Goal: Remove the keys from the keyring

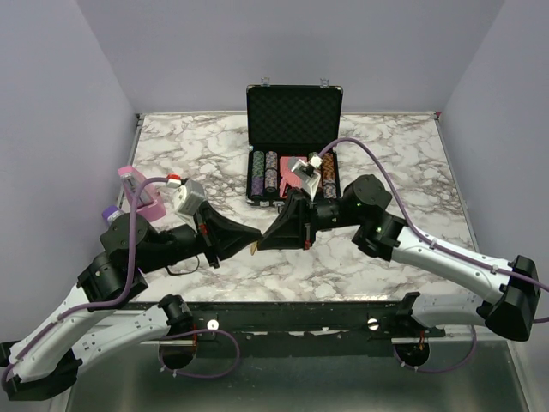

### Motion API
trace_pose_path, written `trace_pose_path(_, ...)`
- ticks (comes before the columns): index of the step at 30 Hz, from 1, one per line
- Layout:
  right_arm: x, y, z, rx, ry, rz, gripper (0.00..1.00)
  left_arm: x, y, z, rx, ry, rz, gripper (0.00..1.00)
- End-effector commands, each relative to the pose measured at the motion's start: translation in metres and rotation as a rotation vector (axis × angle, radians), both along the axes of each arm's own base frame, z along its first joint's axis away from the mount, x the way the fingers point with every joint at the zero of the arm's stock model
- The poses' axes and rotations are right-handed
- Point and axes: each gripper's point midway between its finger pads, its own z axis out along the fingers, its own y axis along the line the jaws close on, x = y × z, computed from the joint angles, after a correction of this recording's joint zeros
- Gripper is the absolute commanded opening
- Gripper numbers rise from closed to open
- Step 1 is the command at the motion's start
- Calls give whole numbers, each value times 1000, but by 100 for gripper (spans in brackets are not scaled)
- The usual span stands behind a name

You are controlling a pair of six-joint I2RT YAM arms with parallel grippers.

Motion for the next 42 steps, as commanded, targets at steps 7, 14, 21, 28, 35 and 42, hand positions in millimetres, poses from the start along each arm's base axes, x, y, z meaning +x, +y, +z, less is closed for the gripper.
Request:
trace_pose_path(7,7,14,-3,-27,5,-38,1,3,6,3,2,58,46,34)
trace_pose_path(14,9,15,-1,-28,6,-61,1,9,22,41,-112,27,130,53)
trace_pose_path(21,14,16,5,-15,12,-88,1,9,46,52,-256,7,202,54)
trace_pose_path(28,13,14,18,41,15,-95,1,7,48,37,-336,19,194,49)
trace_pose_path(35,10,10,28,78,11,-95,1,7,42,29,-359,38,170,42)
trace_pose_path(42,10,9,30,81,12,-95,1,9,35,23,-351,53,155,39)
